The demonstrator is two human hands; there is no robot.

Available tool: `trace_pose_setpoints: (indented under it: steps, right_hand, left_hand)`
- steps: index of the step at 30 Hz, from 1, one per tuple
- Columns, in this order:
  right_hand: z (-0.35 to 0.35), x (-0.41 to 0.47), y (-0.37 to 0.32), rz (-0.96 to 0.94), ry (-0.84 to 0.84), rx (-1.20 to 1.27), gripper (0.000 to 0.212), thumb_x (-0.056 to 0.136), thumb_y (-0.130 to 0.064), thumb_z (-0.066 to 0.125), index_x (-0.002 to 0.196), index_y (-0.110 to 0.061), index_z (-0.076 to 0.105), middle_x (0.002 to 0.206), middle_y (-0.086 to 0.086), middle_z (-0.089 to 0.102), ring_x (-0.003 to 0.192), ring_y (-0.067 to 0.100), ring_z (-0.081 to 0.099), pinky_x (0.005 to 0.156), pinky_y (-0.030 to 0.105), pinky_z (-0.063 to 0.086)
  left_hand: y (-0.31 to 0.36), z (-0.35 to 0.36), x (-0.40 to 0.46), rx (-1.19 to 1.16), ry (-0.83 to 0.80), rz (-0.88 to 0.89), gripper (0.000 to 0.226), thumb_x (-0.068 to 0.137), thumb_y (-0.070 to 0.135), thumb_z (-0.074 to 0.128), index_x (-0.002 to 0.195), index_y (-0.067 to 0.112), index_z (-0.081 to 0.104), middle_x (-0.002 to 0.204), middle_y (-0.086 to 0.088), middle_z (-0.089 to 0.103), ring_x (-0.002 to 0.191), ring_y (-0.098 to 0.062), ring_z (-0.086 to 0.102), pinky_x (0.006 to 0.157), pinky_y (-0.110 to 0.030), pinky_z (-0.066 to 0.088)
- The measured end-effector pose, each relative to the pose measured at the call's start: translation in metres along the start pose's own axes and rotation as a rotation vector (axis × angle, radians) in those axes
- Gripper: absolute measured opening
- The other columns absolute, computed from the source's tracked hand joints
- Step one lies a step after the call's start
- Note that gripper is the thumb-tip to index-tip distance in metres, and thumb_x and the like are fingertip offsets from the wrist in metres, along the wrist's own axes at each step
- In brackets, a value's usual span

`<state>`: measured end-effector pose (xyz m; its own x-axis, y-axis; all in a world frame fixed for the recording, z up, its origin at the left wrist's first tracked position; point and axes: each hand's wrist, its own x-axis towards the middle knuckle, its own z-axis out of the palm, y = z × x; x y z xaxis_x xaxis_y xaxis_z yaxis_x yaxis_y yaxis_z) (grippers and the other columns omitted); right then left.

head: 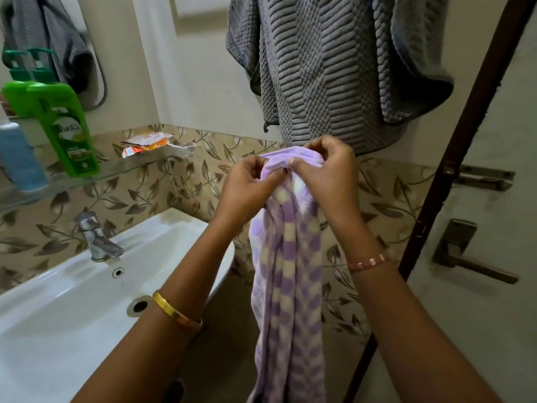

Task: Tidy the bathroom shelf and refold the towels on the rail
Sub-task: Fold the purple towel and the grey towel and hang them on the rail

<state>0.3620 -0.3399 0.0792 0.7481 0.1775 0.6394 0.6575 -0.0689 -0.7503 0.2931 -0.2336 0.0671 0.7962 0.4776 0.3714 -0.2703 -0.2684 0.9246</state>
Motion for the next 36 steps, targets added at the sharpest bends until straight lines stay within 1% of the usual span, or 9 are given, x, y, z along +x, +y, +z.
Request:
trace_pose_setpoints:
  steps: [7, 11, 14, 16, 20, 22, 24, 31, 36]
  right_hand:
    - [-0.006, 0.014, -0.006, 0.189, -0.042, 0.214, 0.02, 0.07, -0.008, 0.072, 0.068, -0.018, 0.055, 0.071, 0.005, 0.06, 0.065, 0.019, 0.057, 0.062, 0.039, 0.053]
    - [-0.004, 0.015, -0.012, 0.215, -0.221, 0.315, 0.019, 0.076, -0.005, 0.069, 0.077, -0.018, 0.054, 0.076, 0.007, 0.054, 0.073, 0.023, 0.056, 0.075, 0.046, 0.054]
    - [-0.007, 0.017, -0.014, 0.151, -0.387, 0.409, 0.013, 0.083, -0.001, 0.062, 0.087, -0.011, 0.055, 0.077, 0.004, 0.052, 0.067, 0.014, 0.058, 0.067, 0.035, 0.057]
    - [-0.01, 0.018, -0.014, -0.028, -0.381, 0.28, 0.012, 0.084, -0.01, 0.063, 0.095, -0.008, 0.058, 0.087, 0.008, 0.057, 0.073, 0.012, 0.06, 0.067, 0.029, 0.055]
    - [-0.005, 0.021, 0.002, -0.346, -0.35, -0.422, 0.053, 0.081, -0.058, 0.041, 0.105, -0.017, 0.065, 0.121, 0.005, 0.059, 0.119, 0.021, 0.044, 0.103, 0.036, 0.026]
    - [0.0, 0.014, 0.007, -0.35, -0.318, -0.387, 0.057, 0.08, -0.069, 0.031, 0.067, -0.02, 0.056, 0.077, 0.004, 0.061, 0.088, 0.021, 0.052, 0.084, 0.033, 0.034]
    - [0.006, 0.011, 0.012, -0.359, -0.194, -0.359, 0.053, 0.079, -0.064, 0.04, 0.049, -0.024, 0.025, 0.047, -0.008, 0.03, 0.056, 0.02, 0.038, 0.058, 0.027, 0.02]
    - [0.019, 0.02, 0.006, -0.372, 0.062, -0.414, 0.061, 0.074, -0.063, 0.053, 0.048, -0.02, 0.019, 0.044, -0.005, 0.028, 0.047, 0.019, 0.033, 0.05, 0.03, 0.013]
    - [0.028, 0.03, -0.003, -0.467, 0.104, -0.426, 0.055, 0.074, -0.062, 0.058, 0.051, -0.018, 0.034, 0.048, 0.0, 0.037, 0.046, 0.018, 0.035, 0.053, 0.026, 0.019]
  left_hand:
    - [0.003, -0.002, -0.01, -0.099, -0.116, 0.085, 0.036, 0.072, 0.009, 0.072, 0.105, 0.014, 0.059, 0.102, -0.011, 0.068, 0.09, -0.022, 0.066, 0.076, -0.029, 0.056]
    - [-0.004, 0.001, -0.011, 0.006, -0.102, 0.097, 0.063, 0.06, 0.017, 0.079, 0.117, 0.014, 0.052, 0.115, -0.01, 0.064, 0.106, -0.021, 0.062, 0.092, -0.042, 0.051]
    - [-0.006, -0.003, -0.005, -0.006, -0.019, 0.074, 0.062, 0.057, 0.01, 0.073, 0.116, 0.003, 0.052, 0.113, -0.02, 0.063, 0.106, -0.034, 0.06, 0.092, -0.052, 0.048]
    - [-0.008, -0.006, -0.002, -0.047, 0.002, 0.053, 0.06, 0.057, 0.004, 0.07, 0.115, -0.002, 0.053, 0.112, -0.025, 0.062, 0.104, -0.04, 0.059, 0.09, -0.053, 0.049]
    - [-0.013, -0.006, -0.001, -0.191, -0.05, 0.079, 0.049, 0.063, -0.011, 0.066, 0.11, -0.005, 0.056, 0.101, -0.02, 0.063, 0.091, -0.032, 0.059, 0.079, -0.038, 0.052]
    - [-0.014, -0.005, -0.001, -0.224, -0.061, 0.095, 0.044, 0.058, -0.005, 0.063, 0.1, 0.007, 0.061, 0.091, -0.013, 0.064, 0.085, -0.024, 0.059, 0.074, -0.033, 0.052]
    - [-0.017, -0.005, -0.003, -0.192, -0.072, 0.091, 0.04, 0.057, 0.0, 0.061, 0.093, 0.018, 0.061, 0.085, -0.004, 0.065, 0.079, -0.018, 0.059, 0.069, -0.029, 0.052]
    - [-0.061, -0.019, -0.007, 0.213, -0.181, 0.019, 0.073, 0.048, 0.036, 0.082, 0.114, 0.023, 0.052, 0.106, 0.008, 0.065, 0.098, -0.004, 0.062, 0.085, -0.029, 0.054]
    - [-0.118, -0.025, -0.024, 0.281, -0.266, -0.117, 0.072, 0.047, 0.046, 0.072, 0.112, 0.026, 0.048, 0.118, 0.001, 0.059, 0.107, -0.017, 0.057, 0.095, -0.035, 0.048]
